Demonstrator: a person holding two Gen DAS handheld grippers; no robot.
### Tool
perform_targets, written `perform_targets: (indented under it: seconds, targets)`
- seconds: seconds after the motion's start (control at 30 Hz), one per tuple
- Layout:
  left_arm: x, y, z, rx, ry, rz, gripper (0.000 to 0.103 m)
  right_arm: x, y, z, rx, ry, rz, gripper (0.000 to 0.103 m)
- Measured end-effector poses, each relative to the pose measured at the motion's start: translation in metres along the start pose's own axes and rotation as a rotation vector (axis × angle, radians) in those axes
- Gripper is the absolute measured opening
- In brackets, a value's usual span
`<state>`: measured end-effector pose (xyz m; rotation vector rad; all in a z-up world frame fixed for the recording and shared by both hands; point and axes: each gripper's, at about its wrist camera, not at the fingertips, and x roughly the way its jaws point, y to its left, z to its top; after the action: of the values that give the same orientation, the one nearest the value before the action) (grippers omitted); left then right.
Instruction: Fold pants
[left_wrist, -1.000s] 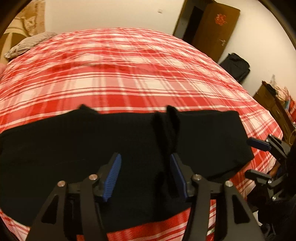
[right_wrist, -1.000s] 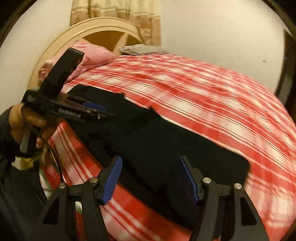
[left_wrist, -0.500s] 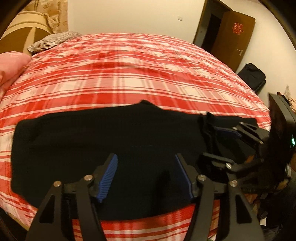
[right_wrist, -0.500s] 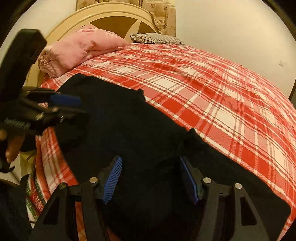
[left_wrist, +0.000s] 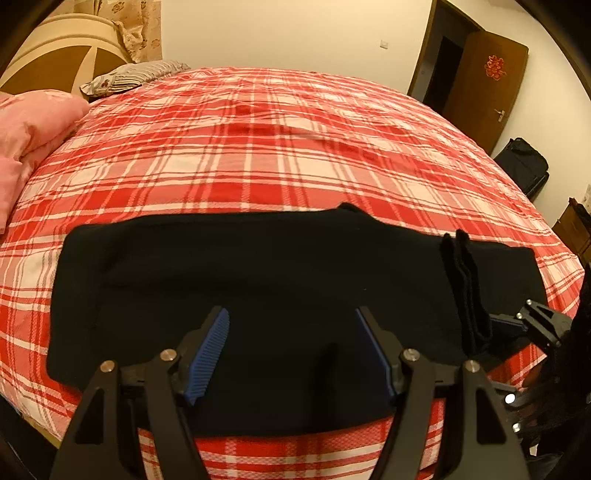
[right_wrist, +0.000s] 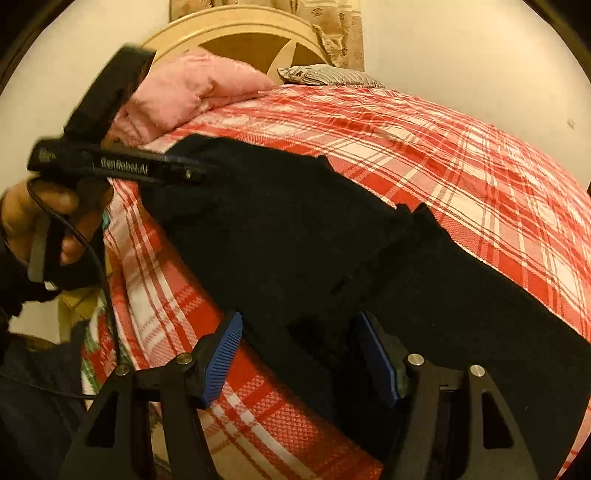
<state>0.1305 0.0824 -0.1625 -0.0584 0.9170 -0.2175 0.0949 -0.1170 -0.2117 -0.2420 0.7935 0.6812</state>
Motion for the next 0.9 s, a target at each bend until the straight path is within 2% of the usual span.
perform_targets:
  seconds: [0.2,0.33,0.5,0.53,0.6,0.67,0.73,0.9]
  targets:
    - [-0.009,0.024,-0.002,-0.007,-0.017,0.064,0.072,-0.029,-0.007,0.0,0.056,-0.082,-0.002,0.066]
    - [-0.021,0.061,-0.001,-0.05,-0.054,0.129,0.072,-0.046,-0.005,0.0,0.061,-0.118,-0.016,0.066]
    - [-0.033,0.12,-0.009,-0.16,-0.093,0.184,0.072,-0.05,-0.001,-0.003,0.049,-0.138,-0.02,0.066]
    - [-0.032,0.128,-0.011,-0.181,-0.094,0.183,0.072,-0.048,0.0,-0.004,0.041,-0.137,-0.028,0.066]
    - [-0.03,0.147,-0.015,-0.24,-0.098,0.125,0.07,-0.045,0.002,-0.005,0.023,-0.131,-0.046,0.066]
    - [-0.025,0.159,-0.017,-0.281,-0.094,0.103,0.065,-0.042,0.003,-0.007,0.017,-0.121,-0.053,0.066]
    - [-0.019,0.164,-0.018,-0.294,-0.086,0.072,0.054,-0.041,0.003,-0.008,0.022,-0.118,-0.051,0.066]
    - [-0.007,0.165,-0.017,-0.304,-0.081,0.029,0.054,-0.039,0.002,-0.011,0.025,-0.112,-0.054,0.066]
